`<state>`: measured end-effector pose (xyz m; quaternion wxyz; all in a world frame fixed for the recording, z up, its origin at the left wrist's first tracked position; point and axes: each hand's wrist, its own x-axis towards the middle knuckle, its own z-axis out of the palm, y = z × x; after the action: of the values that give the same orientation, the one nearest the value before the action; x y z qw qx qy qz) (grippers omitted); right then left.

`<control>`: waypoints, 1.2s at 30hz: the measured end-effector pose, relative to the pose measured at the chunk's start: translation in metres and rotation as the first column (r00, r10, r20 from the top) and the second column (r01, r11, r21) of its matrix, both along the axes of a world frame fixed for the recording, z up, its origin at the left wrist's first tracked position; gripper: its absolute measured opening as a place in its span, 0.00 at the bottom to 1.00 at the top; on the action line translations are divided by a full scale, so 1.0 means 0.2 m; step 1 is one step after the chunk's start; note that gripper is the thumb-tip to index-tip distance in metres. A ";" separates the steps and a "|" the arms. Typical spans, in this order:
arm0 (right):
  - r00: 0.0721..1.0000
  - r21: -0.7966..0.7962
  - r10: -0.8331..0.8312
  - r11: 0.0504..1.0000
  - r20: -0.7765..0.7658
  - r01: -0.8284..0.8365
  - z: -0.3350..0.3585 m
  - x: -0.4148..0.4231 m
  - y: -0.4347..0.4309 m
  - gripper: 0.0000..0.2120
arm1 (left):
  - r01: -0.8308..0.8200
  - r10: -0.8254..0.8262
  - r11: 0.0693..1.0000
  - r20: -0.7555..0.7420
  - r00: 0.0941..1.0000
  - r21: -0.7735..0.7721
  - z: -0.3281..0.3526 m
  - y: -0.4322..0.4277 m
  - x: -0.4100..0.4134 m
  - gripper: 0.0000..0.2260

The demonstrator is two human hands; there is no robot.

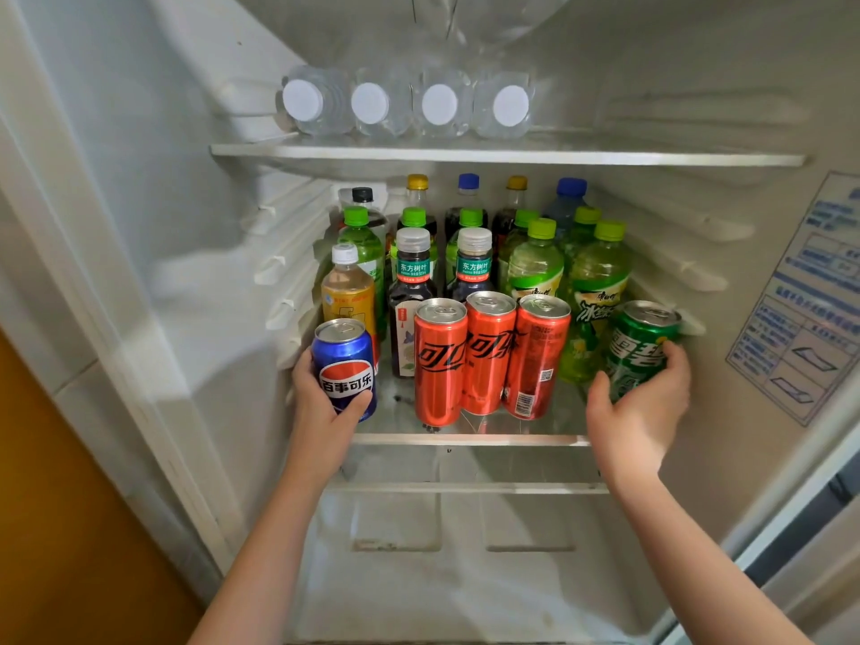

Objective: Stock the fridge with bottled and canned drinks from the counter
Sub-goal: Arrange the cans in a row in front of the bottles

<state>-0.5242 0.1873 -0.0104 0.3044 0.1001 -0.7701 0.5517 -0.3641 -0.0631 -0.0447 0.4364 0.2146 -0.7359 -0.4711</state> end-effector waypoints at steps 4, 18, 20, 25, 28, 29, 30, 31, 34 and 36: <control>1.000 -0.003 -0.010 1.000 0.002 0.010 0.00 -0.01 -0.01 0.28 | 0.039 -0.039 0.999 0.046 0.998 0.013 -0.01 -0.01 0.01 0.38; 0.979 0.121 -0.160 0.982 0.126 0.145 0.05 -0.03 -0.01 0.35 | -0.318 0.284 0.931 -0.192 0.940 -0.180 -0.07 0.27 0.09 0.29; 0.985 0.110 -0.124 0.988 0.117 0.111 0.04 -0.03 -0.01 0.33 | -0.334 0.291 0.918 -0.208 0.934 -0.216 -0.05 0.29 0.09 0.25; 0.990 -0.012 0.057 0.998 0.129 -0.056 0.06 -0.02 0.05 0.33 | -0.304 0.243 0.904 -0.224 0.944 -0.300 0.02 0.31 0.11 0.18; 0.974 -0.126 0.197 0.975 0.108 -0.184 0.08 0.05 0.08 0.36 | -0.255 0.195 0.909 -0.205 0.959 -0.329 0.06 0.34 0.10 0.15; 0.968 -0.146 0.233 0.965 0.096 -0.218 0.09 0.08 0.09 0.38 | -0.207 0.160 0.929 -0.172 0.972 -0.307 0.08 0.36 0.09 0.14; 0.959 -0.154 0.270 0.955 0.082 -0.255 0.10 0.11 0.10 0.39 | -0.138 0.108 0.950 -0.121 0.987 -0.279 0.10 0.38 0.08 0.14; 0.948 -0.152 0.309 0.943 0.070 -0.296 0.11 0.13 0.10 0.39 | -0.059 0.043 0.964 -0.066 0.997 -0.260 0.12 0.41 0.08 0.14; 0.886 -0.162 0.451 0.887 0.103 -0.433 0.16 0.20 0.08 0.33 | 0.162 -0.152 0.942 0.054 0.987 -0.293 0.14 0.50 0.07 0.17; 0.825 -0.211 0.543 0.835 0.158 -0.509 0.18 0.25 0.05 0.30 | 0.284 -0.256 0.916 0.131 0.958 -0.284 0.14 0.57 0.07 0.22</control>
<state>-0.4739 0.1969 0.0260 0.0635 0.2250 -0.6936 0.6813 -0.3504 0.0507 -0.0165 0.3606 0.0635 -0.8404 -0.3996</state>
